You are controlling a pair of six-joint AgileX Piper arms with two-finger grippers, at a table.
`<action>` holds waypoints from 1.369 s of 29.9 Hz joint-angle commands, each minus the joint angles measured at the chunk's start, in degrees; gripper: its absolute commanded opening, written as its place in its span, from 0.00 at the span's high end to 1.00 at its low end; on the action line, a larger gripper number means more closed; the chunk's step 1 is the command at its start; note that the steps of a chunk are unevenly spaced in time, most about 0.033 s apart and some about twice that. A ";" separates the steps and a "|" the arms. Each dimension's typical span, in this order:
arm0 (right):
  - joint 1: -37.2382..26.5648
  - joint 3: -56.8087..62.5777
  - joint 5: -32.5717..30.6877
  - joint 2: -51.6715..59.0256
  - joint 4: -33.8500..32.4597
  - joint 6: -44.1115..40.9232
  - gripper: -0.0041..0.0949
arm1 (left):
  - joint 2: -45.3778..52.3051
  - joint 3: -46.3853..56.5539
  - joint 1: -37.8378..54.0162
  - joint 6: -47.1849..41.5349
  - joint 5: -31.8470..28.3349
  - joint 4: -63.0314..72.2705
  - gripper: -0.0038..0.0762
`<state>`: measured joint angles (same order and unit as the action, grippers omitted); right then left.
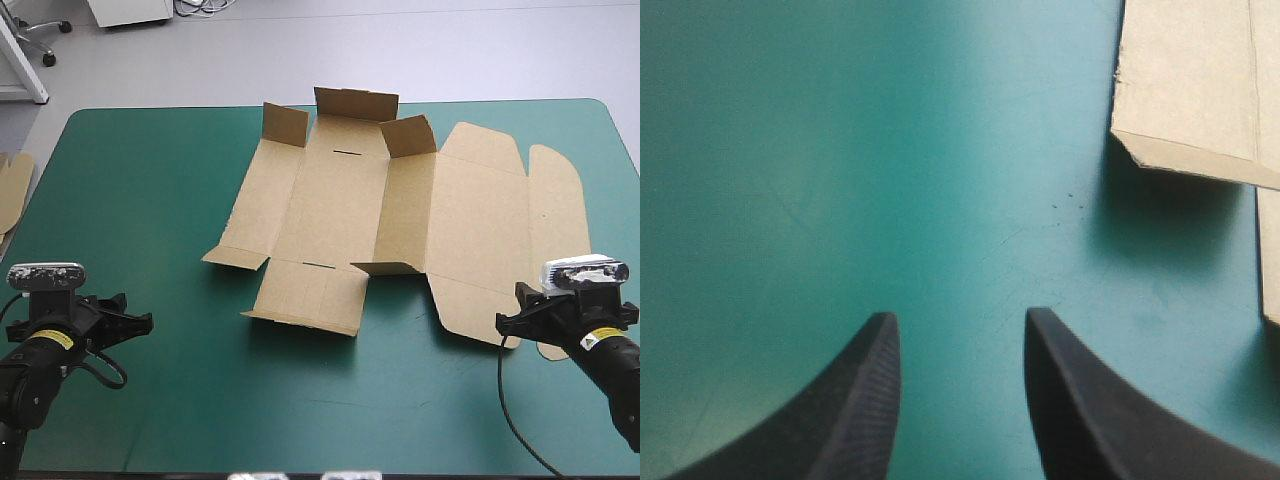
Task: Fold the box
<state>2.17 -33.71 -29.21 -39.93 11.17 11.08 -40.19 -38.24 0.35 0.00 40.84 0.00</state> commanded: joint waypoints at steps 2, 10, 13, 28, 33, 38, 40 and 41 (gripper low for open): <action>0.24 -1.60 4.02 -0.19 0.36 0.42 0.54 | -0.15 -1.63 -0.29 0.00 -3.28 0.32 0.59; 0.24 -1.60 3.61 -0.19 0.36 0.42 0.54 | -0.15 -1.63 -0.29 0.00 -3.28 0.32 0.59; 0.24 -1.60 3.46 -0.19 0.47 0.42 0.54 | -0.30 -2.05 -0.29 0.00 -3.11 1.23 0.59; 0.24 -9.81 1.88 -7.81 0.31 -5.42 0.54 | -19.04 -18.45 -0.29 2.29 1.67 8.27 0.49; 0.24 -13.60 -0.15 -11.29 0.31 -5.30 0.53 | -27.38 -24.10 -0.29 5.74 2.72 11.90 0.49; 0.24 -16.86 -0.38 -12.13 -0.07 -4.72 0.53 | -34.72 -28.44 1.65 8.78 2.72 16.47 0.49; 0.24 -17.71 -0.38 -12.13 -0.75 -4.72 0.53 | -37.44 -29.26 4.78 12.23 2.72 21.76 0.49; 0.24 -18.23 -0.58 -12.13 -1.12 -4.72 0.53 | -38.45 -29.24 6.30 13.89 2.85 25.12 0.49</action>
<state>2.17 -48.77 -32.73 -52.49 10.73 5.81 -77.48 -65.03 3.35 9.86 45.81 17.43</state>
